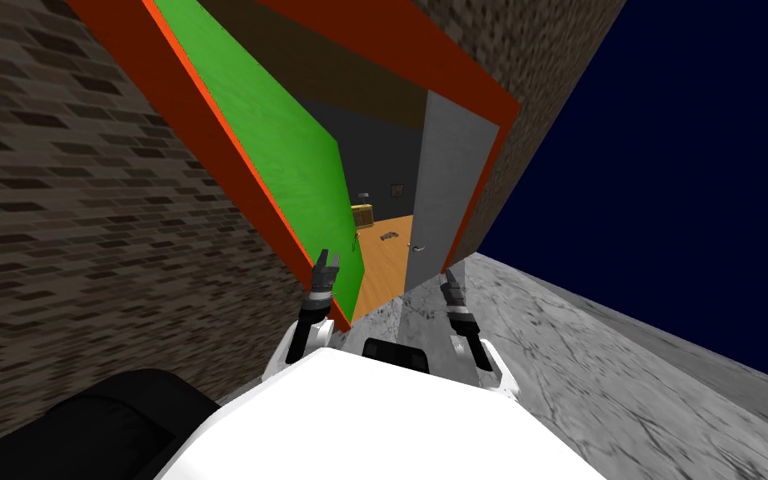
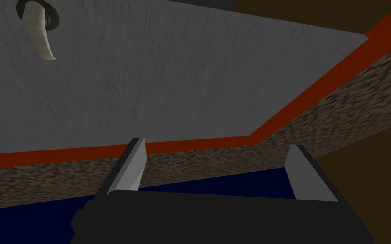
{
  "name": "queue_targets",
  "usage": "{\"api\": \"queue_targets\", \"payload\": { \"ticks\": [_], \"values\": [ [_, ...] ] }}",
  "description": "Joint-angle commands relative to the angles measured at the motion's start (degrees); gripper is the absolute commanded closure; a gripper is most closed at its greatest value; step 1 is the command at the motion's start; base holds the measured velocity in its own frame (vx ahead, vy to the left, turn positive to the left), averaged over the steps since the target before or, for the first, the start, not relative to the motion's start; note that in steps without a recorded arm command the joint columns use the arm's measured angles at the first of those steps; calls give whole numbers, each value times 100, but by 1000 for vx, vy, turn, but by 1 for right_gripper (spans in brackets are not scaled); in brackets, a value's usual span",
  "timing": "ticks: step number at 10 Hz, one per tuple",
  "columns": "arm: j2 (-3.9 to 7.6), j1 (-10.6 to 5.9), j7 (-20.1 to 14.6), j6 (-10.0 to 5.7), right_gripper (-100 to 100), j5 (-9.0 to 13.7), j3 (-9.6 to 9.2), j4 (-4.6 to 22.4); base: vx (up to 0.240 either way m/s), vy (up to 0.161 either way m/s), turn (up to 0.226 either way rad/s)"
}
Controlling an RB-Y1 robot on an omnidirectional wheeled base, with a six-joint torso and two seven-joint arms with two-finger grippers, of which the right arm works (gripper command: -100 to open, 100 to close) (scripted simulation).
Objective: Push the door open
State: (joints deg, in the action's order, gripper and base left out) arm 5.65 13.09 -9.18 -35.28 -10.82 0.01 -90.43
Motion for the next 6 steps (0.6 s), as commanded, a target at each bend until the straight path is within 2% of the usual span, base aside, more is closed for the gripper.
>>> {"api": "queue_targets", "payload": {
  "ticks": [1,6],
  "values": [
    [10,-104,-55,-78,-100,-50,-24,260,98,-73,50],
    [39,-408,-224,-283,-100,-200,-96,1013,87,-83,53]
  ]
}}
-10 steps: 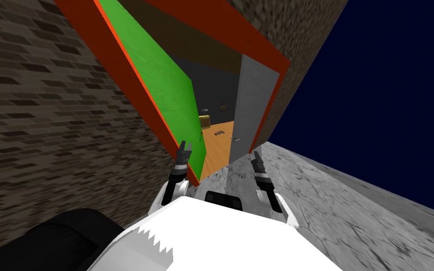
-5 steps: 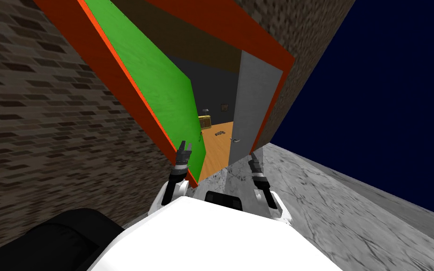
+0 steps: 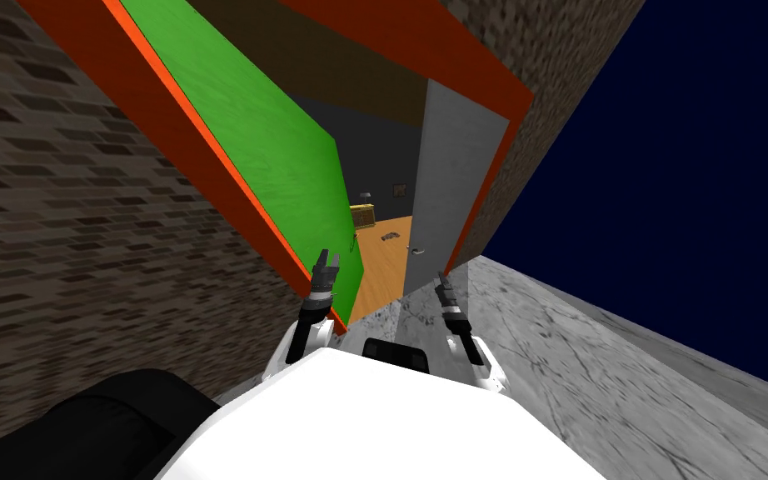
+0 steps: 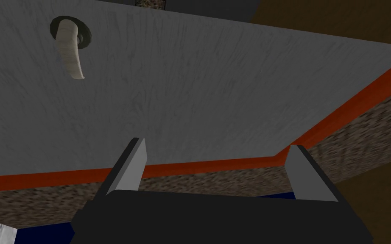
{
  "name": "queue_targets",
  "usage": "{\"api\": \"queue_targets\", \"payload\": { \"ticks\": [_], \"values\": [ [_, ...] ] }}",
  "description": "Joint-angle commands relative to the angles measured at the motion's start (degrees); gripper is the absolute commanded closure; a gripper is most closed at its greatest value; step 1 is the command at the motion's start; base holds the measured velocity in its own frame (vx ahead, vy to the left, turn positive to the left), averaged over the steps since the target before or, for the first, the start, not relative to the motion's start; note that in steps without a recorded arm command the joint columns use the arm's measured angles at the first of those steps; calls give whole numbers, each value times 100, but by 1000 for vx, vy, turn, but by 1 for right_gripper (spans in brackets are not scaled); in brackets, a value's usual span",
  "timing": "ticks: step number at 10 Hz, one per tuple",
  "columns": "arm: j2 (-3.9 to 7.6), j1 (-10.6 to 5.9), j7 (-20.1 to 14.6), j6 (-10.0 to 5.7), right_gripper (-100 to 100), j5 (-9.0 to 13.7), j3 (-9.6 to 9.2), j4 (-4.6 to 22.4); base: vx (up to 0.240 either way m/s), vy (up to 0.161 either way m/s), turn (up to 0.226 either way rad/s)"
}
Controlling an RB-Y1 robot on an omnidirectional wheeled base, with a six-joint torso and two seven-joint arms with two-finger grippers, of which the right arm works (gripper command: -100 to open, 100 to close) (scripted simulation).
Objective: Push the door open
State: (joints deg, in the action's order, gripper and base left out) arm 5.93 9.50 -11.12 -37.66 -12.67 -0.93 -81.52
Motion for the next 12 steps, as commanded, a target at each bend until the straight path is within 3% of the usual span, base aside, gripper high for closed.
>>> {"api": "queue_targets", "payload": {
  "ticks": [1,8,9,12],
  "values": [
    [16,-110,-64,-86,-100,-45,-17,273,83,-89,59],
    [37,-526,-295,-365,-100,-250,-115,1302,84,-89,54],
    [37,-526,-295,-365,-100,-250,-115,1302,43,-54,22],
    [39,-693,-388,-478,-100,-333,-154,1717,58,-51,46]
  ]
}}
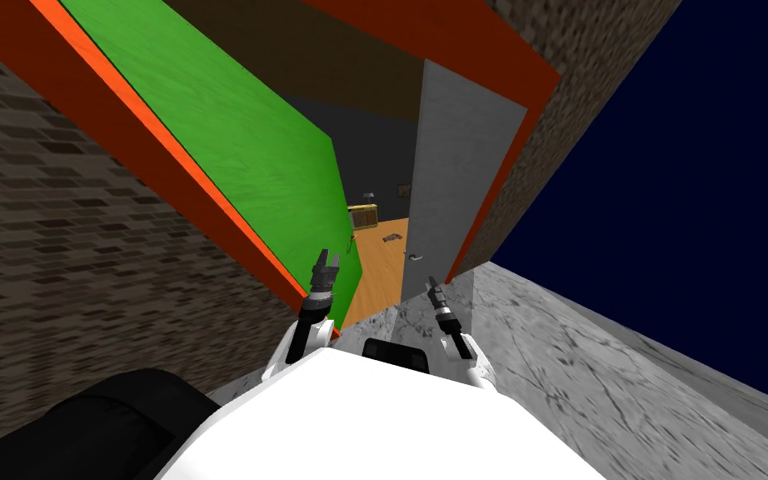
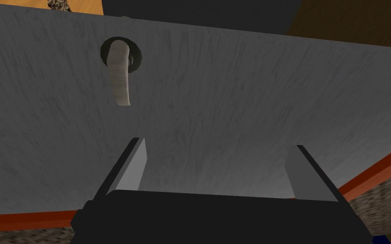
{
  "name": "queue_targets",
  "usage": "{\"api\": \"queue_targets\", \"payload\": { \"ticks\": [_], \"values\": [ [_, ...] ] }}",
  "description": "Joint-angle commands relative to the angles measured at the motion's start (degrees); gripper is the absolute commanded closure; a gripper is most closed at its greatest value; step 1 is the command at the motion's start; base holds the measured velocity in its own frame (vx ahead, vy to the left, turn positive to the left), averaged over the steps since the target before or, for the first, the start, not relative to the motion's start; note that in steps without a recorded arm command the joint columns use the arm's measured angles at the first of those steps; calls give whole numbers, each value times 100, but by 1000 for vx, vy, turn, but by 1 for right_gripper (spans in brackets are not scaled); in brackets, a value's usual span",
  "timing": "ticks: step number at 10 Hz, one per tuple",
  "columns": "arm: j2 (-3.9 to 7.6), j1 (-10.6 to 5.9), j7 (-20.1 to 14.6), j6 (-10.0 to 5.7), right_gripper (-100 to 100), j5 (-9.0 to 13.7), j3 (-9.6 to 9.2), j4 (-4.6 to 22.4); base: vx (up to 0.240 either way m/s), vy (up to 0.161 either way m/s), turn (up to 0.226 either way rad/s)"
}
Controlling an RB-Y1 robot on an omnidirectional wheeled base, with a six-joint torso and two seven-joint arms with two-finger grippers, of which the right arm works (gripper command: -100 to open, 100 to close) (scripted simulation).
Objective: Push the door open
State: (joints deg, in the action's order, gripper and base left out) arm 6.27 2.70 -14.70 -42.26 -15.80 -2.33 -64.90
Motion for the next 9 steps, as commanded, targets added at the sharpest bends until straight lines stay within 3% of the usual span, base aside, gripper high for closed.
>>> {"api": "queue_targets", "payload": {
  "ticks": [1,8,9],
  "values": [
    [5,-69,-61,-54,-100,-47,-27,192,68,-71,47],
    [2,-431,-263,-298,-100,-226,-113,1091,81,-85,47],
    [0,-524,-315,-361,-100,-272,-135,1321,84,-98,66]
  ]
}}
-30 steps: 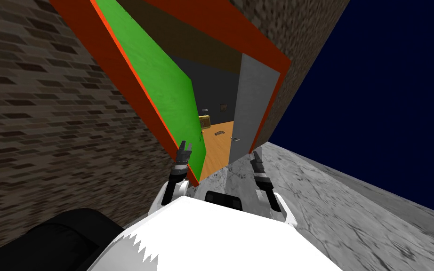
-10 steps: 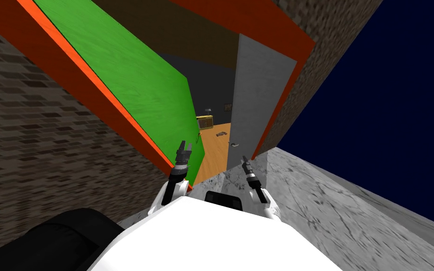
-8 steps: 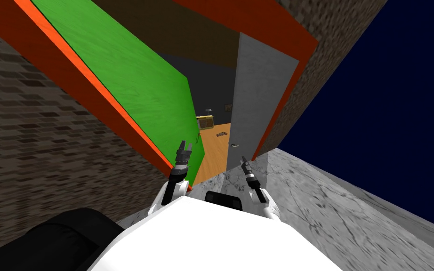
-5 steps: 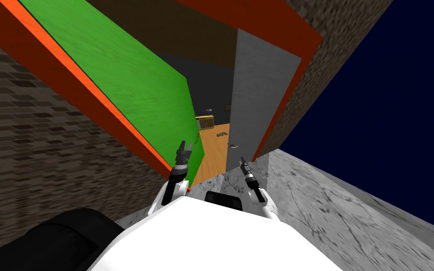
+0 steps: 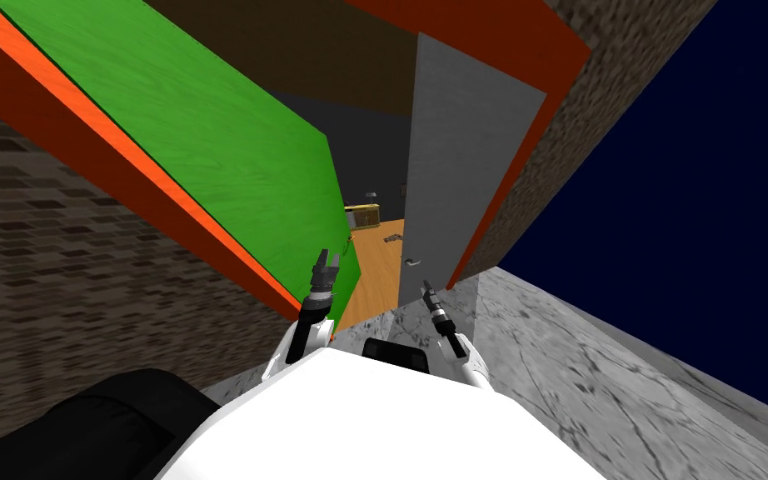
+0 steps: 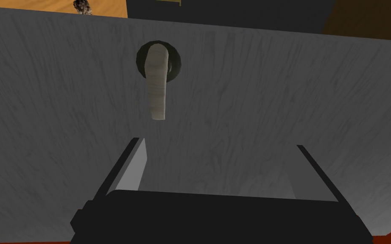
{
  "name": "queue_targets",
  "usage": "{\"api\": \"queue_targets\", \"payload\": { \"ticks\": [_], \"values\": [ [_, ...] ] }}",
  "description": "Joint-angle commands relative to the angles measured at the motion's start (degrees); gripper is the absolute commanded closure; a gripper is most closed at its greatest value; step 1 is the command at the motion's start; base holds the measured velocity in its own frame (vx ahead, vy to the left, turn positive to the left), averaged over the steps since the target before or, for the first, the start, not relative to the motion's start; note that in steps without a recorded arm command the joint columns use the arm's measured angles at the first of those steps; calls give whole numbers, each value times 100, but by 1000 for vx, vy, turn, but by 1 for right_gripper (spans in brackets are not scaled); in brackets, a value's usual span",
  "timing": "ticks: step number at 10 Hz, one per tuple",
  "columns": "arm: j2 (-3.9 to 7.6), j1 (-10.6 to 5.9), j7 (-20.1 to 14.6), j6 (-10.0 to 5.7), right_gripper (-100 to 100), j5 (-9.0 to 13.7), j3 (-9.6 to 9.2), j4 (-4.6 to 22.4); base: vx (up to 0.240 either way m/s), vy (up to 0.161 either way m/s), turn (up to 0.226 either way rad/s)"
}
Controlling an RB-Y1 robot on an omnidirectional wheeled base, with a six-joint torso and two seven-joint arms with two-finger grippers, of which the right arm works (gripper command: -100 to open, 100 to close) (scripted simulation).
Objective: Push the door open
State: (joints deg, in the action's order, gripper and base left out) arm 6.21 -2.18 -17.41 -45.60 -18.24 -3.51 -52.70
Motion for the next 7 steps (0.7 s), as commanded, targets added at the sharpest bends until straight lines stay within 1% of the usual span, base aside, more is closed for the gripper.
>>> {"api": "queue_targets", "payload": {
  "ticks": [1,2,3,4,7],
  "values": [
    [3,-79,-68,-56,-100,-49,-27,209,96,-115,58],
    [0,-166,-116,-114,-100,-92,-47,423,105,-125,61],
    [-2,-209,-140,-143,-100,-113,-58,530,105,-110,60],
    [-6,-285,-182,-194,-100,-150,-76,718,117,-104,63],
    [-12,-388,-240,-263,-100,-201,-100,973,69,-74,34]
  ]
}}
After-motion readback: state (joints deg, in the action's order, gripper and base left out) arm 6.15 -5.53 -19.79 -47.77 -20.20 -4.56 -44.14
